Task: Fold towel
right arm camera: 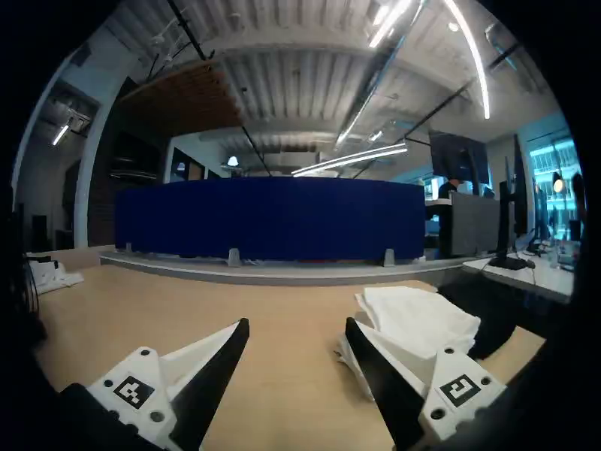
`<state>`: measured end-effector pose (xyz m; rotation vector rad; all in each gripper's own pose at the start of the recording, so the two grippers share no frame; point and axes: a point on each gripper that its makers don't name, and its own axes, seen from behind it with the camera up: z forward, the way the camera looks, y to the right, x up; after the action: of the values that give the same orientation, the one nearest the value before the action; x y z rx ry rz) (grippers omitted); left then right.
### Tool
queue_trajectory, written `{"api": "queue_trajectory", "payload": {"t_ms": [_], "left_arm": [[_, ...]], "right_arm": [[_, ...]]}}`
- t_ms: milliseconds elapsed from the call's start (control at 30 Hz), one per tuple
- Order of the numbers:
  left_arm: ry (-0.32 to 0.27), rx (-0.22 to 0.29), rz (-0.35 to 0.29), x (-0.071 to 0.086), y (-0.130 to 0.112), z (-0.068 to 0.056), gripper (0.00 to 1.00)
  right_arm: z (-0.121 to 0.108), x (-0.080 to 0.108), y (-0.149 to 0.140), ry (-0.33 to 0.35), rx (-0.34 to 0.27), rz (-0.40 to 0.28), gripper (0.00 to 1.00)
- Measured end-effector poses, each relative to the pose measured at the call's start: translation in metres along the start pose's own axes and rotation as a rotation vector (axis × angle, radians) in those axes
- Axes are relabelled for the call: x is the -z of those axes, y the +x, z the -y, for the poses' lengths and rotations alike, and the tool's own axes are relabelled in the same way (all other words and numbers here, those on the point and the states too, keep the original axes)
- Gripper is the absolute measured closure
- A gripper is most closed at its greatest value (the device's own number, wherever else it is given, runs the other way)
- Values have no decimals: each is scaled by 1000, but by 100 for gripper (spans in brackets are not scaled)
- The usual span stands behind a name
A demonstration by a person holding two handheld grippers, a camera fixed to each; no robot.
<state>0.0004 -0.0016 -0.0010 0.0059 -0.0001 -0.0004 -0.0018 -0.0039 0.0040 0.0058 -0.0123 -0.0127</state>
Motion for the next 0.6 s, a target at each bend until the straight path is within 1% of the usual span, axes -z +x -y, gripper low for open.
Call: {"api": "queue_trajectory", "payload": {"t_ms": [167, 600], "left_arm": [[0, 0, 0, 0, 0, 0, 5], [0, 0, 0, 0, 0, 0, 5]], "right_arm": [[1, 2, 0, 4, -9, -12, 1], [0, 3, 0, -2, -10, -12, 0]]}}
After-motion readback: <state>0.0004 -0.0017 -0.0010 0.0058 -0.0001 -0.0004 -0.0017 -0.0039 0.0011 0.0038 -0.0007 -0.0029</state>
